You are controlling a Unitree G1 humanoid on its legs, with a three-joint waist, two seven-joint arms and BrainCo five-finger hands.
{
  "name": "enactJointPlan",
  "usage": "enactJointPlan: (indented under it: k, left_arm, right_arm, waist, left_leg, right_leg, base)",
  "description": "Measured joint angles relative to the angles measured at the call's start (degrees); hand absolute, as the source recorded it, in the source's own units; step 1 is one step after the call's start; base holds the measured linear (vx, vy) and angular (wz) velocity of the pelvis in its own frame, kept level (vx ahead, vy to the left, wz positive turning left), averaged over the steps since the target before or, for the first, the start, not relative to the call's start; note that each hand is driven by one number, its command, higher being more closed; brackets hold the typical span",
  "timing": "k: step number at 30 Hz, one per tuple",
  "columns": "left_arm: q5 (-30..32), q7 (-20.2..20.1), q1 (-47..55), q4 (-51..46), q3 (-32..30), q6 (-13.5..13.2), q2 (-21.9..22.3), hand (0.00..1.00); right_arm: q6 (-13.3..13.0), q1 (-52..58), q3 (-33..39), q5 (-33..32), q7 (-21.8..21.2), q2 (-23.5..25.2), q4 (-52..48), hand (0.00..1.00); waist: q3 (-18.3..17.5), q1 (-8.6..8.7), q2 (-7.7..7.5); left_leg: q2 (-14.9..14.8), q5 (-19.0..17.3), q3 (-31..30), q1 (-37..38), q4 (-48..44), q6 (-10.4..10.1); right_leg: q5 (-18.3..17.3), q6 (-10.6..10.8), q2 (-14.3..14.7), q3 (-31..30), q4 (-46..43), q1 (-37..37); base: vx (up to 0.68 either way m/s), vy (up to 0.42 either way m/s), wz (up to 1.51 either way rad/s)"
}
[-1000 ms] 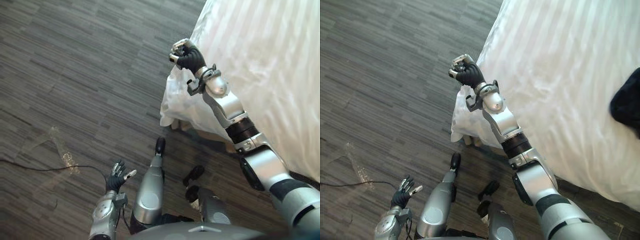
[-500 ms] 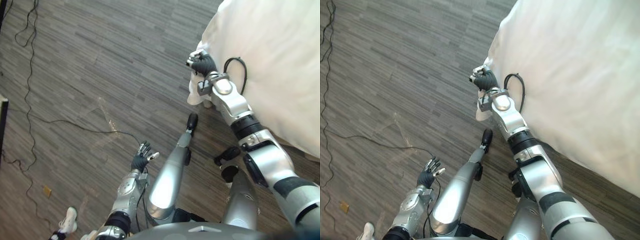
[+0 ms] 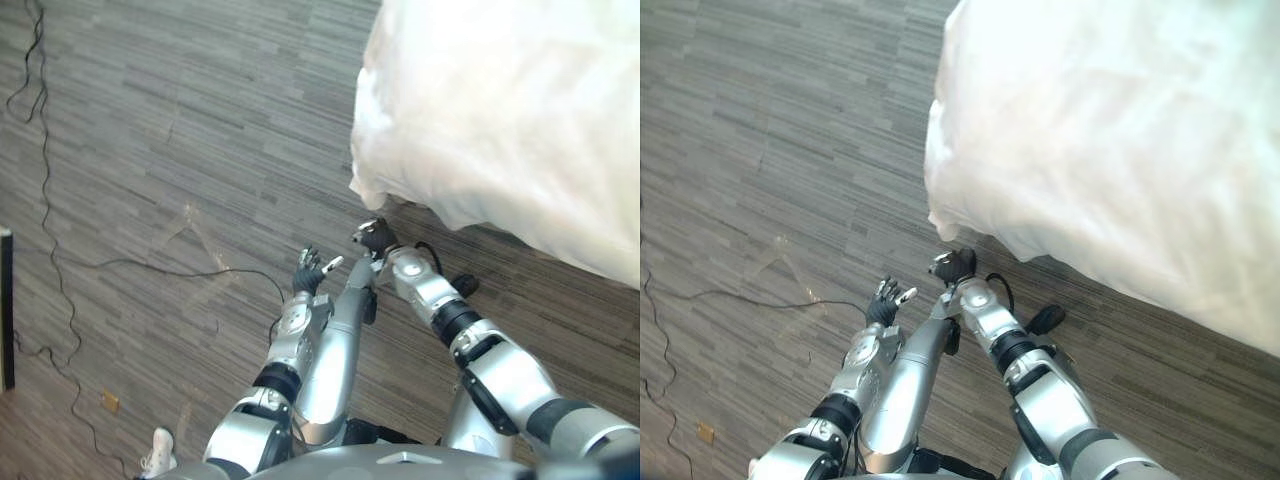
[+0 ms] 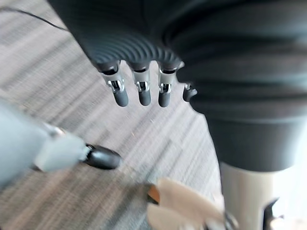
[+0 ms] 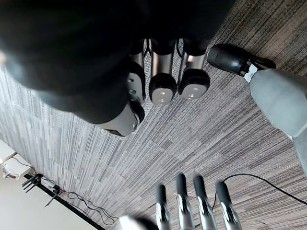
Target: Tidy the bed and pick cloth on bed and put in laundry
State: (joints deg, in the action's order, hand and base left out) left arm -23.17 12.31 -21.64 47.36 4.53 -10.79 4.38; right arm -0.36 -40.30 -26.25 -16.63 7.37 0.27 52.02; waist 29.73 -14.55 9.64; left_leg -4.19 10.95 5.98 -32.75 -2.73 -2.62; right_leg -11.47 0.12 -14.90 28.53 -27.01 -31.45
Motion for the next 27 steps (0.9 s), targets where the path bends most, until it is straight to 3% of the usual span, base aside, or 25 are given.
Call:
enactJointPlan:
  k: [4, 6, 8, 11, 12, 18, 20, 24, 27]
  left_arm:
    - [-1.1, 2.2, 0.0, 2.2, -0.1, 2.0, -0.5, 0.00]
    - [-2.4, 4.0, 0.8, 2.3, -0.1, 3.6, -1.4, 0.00]
    - [-2.5, 4.3, 1.0, 2.3, -0.1, 4.5, -2.3, 0.00]
    - [-2.4, 4.4, 1.5, 2.2, -0.1, 6.5, -4.5, 0.00]
    - [-2.4, 4.4, 1.7, 2.1, -0.1, 7.2, -5.1, 0.00]
    - [-2.4, 4.3, 5.6, 1.2, -0.2, 8.7, -7.9, 0.00]
    - [-2.3, 3.6, 7.5, 1.2, -0.4, 9.4, -10.0, 0.00]
    - [-1.9, 1.2, 10.3, 1.2, -1.3, 10.4, -11.5, 0.00]
    - [-1.8, -0.8, 14.0, 1.2, -1.5, 11.9, -11.7, 0.00]
  right_arm:
    - [-2.0, 0.8, 1.5, -2.7, 1.8, -1.4, 1.8, 1.00]
    - [-2.7, 4.3, 2.6, -5.2, 1.6, -2.8, 1.9, 1.00]
    - [-2.9, 7.3, 4.1, -6.0, 1.3, -3.3, 1.9, 1.00]
    - [-3.8, 15.4, 9.5, -7.4, -0.6, -5.3, 3.7, 1.00]
    - [-4.1, 20.5, 13.5, -7.5, -1.6, -7.0, 4.5, 1.00]
    - [-7.4, 32.2, 23.3, -8.1, -5.5, -9.2, 6.4, 1.00]
    - [-9.7, 34.7, 26.2, -9.3, -7.2, -9.2, 6.2, 1.00]
    - [-14.9, 37.9, 31.3, -12.6, -8.4, -9.3, 2.8, 1.00]
    - [-19.1, 41.2, 32.7, -13.7, -9.6, -9.5, -7.4, 1.00]
  waist:
    - [0.0, 3.55, -0.73]
    - [-0.1, 5.70, -2.85]
    - [-0.2, 6.78, -4.01]
    - [-0.6, 9.76, -6.55]
    - [-0.9, 11.60, -7.39]
    - [-1.8, 14.45, -9.23]
    - [-2.8, 15.74, -10.59]
    - [-5.4, 16.46, -11.64]
    - [-9.3, 17.30, -11.86]
  left_leg:
    - [-0.8, -0.6, 1.7, 3.0, -0.3, -0.3]
    - [-1.2, -1.3, 3.5, 6.2, -0.2, -0.3]
    - [-1.5, -1.9, 4.8, 8.1, -0.2, -0.3]
    - [-1.7, -2.5, 7.0, 12.6, 1.2, -0.3]
    - [-1.5, -2.8, 8.2, 14.8, 1.8, -0.1]
    - [-1.7, -4.9, 11.6, 23.0, 2.7, -0.4]
    - [-1.9, -5.7, 13.0, 26.0, 2.7, -0.5]
    - [-2.3, -6.0, 15.6, 30.6, 4.8, -0.5]
    - [-1.8, -6.0, 16.9, 34.1, 7.0, -0.5]
  right_leg:
    - [0.2, -0.2, 0.8, -1.4, 0.4, 2.4]
    - [0.5, -0.1, 1.3, -3.2, 1.0, 4.4]
    - [0.9, 0.0, 1.9, -4.2, 1.9, 6.0]
    - [2.1, 0.5, 2.9, -6.1, 4.8, 9.4]
    - [2.6, 1.1, 3.2, -7.1, 5.9, 11.1]
    - [3.9, 2.3, 4.8, -9.6, 10.1, 18.7]
    - [4.5, 2.6, 5.4, -10.7, 12.1, 21.8]
    - [6.6, 3.2, 6.7, -12.5, 16.9, 26.2]
    - [7.5, 3.8, 6.9, -13.5, 19.6, 29.1]
  base:
    - [-0.04, -0.052, -0.23]
    - [-0.02, -0.032, -0.43]
    - [0.00, -0.010, -0.41]
    - [0.04, 0.027, -0.50]
    - [0.06, 0.040, -0.37]
    - [0.08, 0.019, -0.35]
    - [0.08, 0.015, -0.33]
    - [0.06, 0.039, -0.34]
    - [0.06, 0.059, -0.24]
